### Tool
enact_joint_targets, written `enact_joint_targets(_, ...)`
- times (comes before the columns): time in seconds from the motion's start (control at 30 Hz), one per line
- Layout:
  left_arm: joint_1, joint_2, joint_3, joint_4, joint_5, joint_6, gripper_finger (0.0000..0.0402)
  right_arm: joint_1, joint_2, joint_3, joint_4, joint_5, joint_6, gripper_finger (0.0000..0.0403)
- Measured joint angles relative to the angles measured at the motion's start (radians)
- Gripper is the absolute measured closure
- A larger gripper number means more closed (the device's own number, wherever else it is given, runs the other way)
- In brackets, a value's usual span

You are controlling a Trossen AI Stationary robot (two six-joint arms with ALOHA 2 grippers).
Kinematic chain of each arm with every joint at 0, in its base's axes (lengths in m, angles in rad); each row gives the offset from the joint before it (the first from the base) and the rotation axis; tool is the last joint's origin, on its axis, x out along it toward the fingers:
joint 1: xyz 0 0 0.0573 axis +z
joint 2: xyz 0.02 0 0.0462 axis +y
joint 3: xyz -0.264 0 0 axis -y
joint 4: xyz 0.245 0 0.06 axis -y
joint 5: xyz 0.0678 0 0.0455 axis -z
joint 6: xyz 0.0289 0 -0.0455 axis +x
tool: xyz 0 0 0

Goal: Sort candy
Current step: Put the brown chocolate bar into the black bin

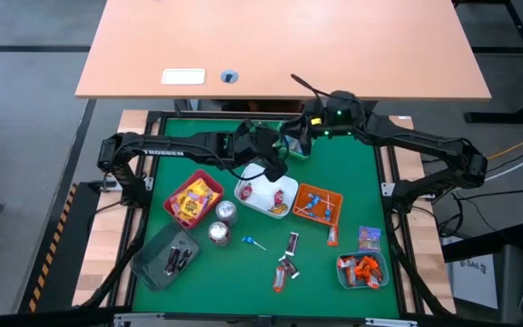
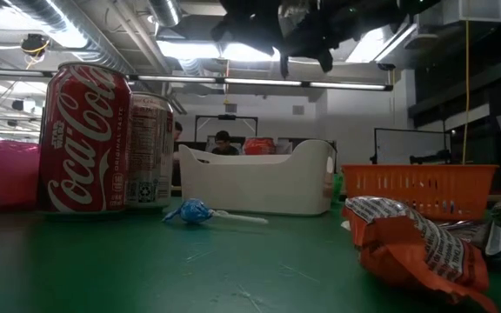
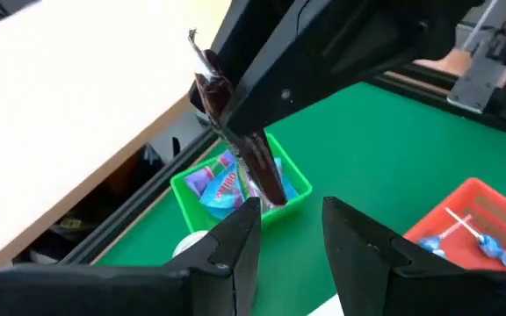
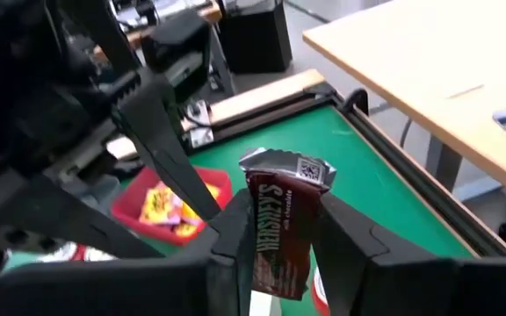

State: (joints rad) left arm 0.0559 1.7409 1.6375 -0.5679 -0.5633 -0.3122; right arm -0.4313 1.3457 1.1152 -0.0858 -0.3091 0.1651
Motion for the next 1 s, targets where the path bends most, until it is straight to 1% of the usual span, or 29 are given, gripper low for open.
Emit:
enact_joint_targets(0.2, 0.0, 0.0, 0.0, 0.02, -0.083, 0.0, 0.0288, 0.001, 0.0, 0.0, 0.046, 0.0, 0.018, 0.031)
enact_joint_targets(0.33, 0.002, 0.0, 0.0, 0.043, -0.114, 0.004, 0.0288, 0.024, 0.0, 0.0, 0.082, 0.001, 0.039, 0.031)
enact_joint_targets(0.57, 0.018, 0.0, 0.0, 0.049, -0.117, 0.005, 0.0288, 0.083, 0.0, 0.0, 0.17, 0.003, 0.038, 0.031)
enact_joint_targets(0.7, 0.017, 0.001, 0.0, 0.046, -0.117, 0.008, 0.0289, 0.094, 0.0, 0.0, 0.18, 0.003, 0.036, 0.031)
enact_joint_targets(0.83, 0.016, 0.001, 0.0, 0.045, -0.12, 0.008, 0.031, 0.091, 0.0, 0.0, 0.174, 0.008, 0.034, 0.031)
enact_joint_targets(1.0, 0.015, 0.001, 0.0, 0.044, -0.119, 0.032, 0.0356, 0.091, 0.0, 0.0, 0.172, 0.024, 0.033, 0.031)
